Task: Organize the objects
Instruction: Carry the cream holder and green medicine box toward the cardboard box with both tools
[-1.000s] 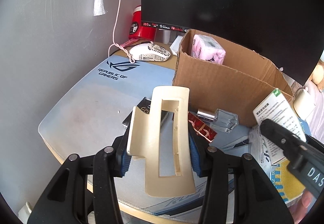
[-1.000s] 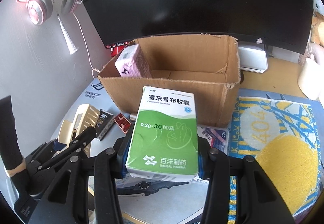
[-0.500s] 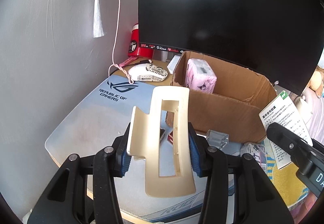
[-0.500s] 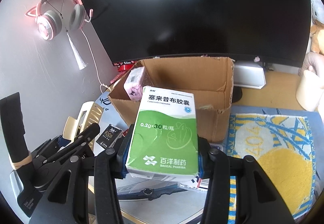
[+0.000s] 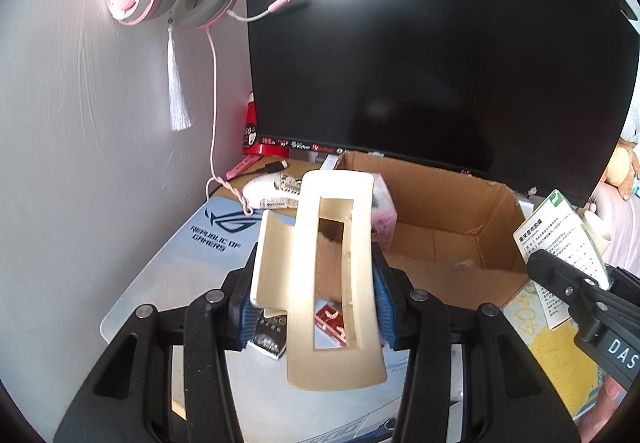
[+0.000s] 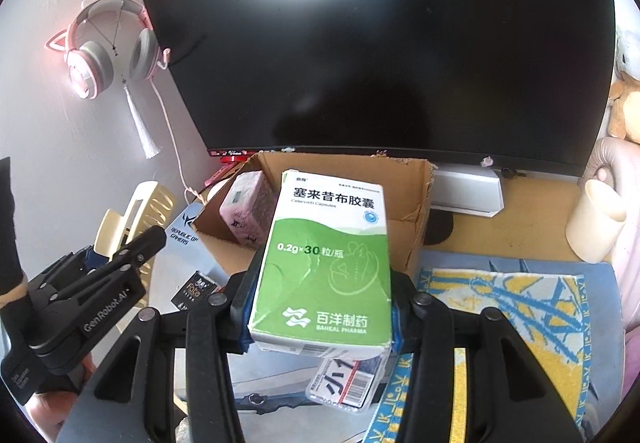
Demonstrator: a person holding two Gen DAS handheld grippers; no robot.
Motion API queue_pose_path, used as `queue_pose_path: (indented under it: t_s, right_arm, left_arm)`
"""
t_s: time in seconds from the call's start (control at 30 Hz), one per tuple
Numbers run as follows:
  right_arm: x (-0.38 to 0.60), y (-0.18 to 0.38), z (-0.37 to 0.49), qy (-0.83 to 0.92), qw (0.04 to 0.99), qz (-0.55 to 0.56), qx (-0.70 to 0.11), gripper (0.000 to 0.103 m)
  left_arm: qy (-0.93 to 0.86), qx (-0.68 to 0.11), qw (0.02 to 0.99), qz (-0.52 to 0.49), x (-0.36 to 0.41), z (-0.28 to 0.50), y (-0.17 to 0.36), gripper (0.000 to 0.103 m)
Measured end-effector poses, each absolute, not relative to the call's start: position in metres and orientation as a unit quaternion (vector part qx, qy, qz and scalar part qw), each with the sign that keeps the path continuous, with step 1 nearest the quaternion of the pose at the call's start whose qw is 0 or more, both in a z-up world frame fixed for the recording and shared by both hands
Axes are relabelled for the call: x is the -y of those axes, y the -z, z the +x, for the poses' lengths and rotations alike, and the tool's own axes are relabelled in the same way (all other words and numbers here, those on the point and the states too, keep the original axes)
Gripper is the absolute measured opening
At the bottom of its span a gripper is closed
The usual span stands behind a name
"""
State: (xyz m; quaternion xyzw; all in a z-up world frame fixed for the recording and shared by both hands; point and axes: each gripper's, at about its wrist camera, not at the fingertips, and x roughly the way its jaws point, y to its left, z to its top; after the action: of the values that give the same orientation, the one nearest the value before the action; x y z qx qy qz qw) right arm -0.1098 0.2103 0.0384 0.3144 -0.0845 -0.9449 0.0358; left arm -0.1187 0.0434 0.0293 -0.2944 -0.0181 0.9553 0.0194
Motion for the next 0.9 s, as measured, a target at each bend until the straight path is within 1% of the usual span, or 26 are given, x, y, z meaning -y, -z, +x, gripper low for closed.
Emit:
queue_pose_path:
  t_s: [0.5,0.67,0.9]
  right_arm:
    - [-0.233,-0.056,-0.142,0.951,0.035,0.293,0.095,0.052]
    - [-0.231,-0.050,-0.155,0.953,0.036,0.289,0.087,0.052]
    - [-0.233,-0.036,-0.170,0.954,0.029,0.290,0.077,0.052]
  left_arm:
    - [-0.957,0.025,0.048,-0.284,-0.071,-0.162,-0.062,0.046]
    - [-0.959,0.039,0.065,-0.273,-0.073,-0.177,-0.070,0.046]
    - [-0.958,0.053,0.078,-0.272,-0.078,-0.197,-0.063,0.046]
